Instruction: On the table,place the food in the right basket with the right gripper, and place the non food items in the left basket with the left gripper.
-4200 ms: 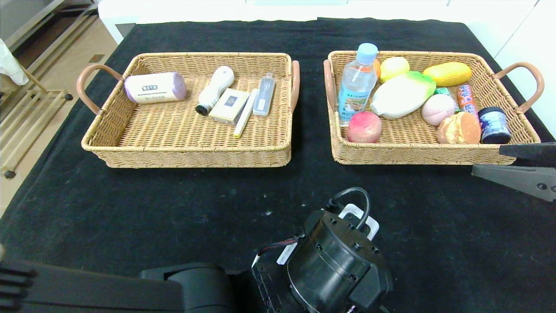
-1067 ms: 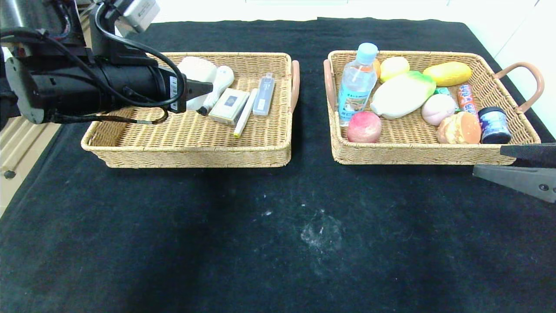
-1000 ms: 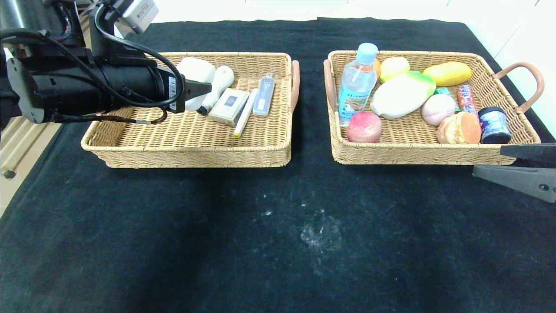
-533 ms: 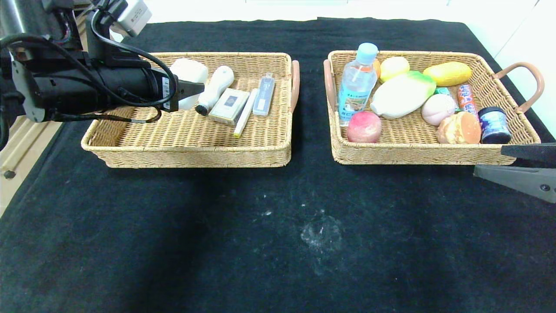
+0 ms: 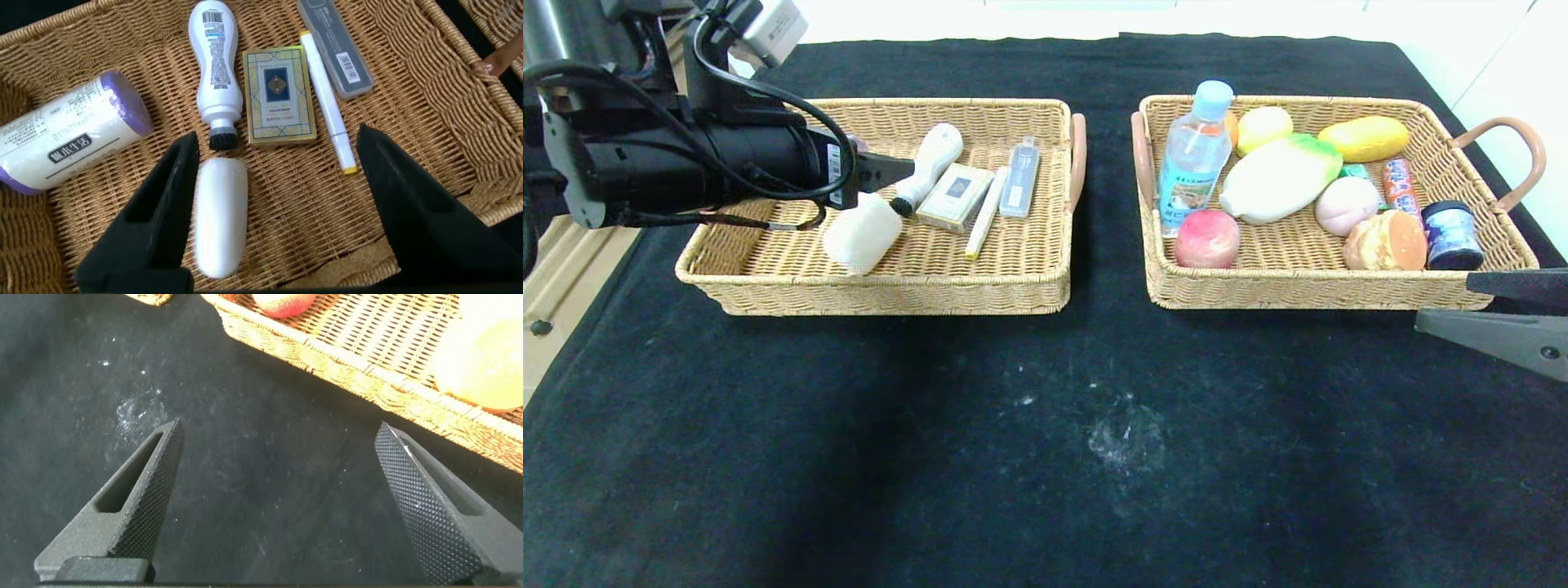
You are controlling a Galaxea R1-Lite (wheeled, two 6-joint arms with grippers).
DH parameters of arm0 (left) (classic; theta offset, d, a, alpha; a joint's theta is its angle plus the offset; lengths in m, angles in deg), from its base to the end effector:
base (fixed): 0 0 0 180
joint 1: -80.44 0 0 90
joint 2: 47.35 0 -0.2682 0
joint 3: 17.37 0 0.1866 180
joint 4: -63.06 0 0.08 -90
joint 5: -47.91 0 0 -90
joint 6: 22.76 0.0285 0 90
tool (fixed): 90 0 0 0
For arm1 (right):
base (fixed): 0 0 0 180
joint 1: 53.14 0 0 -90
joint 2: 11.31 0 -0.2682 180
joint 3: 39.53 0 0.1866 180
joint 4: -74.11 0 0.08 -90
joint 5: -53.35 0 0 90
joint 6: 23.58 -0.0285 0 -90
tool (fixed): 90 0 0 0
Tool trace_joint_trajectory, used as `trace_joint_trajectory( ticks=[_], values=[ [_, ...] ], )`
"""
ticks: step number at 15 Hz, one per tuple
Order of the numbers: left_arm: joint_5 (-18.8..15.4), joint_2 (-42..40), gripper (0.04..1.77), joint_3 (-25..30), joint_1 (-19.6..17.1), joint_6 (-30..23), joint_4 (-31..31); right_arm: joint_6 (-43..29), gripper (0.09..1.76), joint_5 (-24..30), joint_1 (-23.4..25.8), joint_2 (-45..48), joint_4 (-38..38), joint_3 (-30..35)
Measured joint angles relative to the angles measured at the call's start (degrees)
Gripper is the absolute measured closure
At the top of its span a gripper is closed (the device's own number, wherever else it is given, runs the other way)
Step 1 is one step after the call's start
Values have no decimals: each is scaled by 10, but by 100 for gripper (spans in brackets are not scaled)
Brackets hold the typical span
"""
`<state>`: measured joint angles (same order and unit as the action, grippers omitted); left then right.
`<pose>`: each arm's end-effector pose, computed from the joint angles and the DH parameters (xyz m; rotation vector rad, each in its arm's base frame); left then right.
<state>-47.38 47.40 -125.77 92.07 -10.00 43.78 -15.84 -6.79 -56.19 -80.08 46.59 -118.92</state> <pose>0.3045 -0.0653 0.3007 0.2264 0.0652 -0.3048 0.1855 0.0241 0.2539 -0.0611 0.2517 0.5885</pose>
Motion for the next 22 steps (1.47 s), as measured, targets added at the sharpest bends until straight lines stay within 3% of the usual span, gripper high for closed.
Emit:
trace_joint_trajectory(
  ticks=[7,9,13,18,22],
  values=[
    [3,-12,22,21,2,2,-1,0,14,-17,0,-2,0,0],
    [4,-27,19,54,7,4,6,2,14,-55,-3,-5,1,0],
    [3,-90,15,118,13,4,8,-1,14,-80,4,0,16,7],
    [12,-201,13,213,10,2,1,-8,14,-167,35,40,38,48],
    [20,-307,12,295,7,4,-3,-36,14,-165,89,104,51,91]
  ],
)
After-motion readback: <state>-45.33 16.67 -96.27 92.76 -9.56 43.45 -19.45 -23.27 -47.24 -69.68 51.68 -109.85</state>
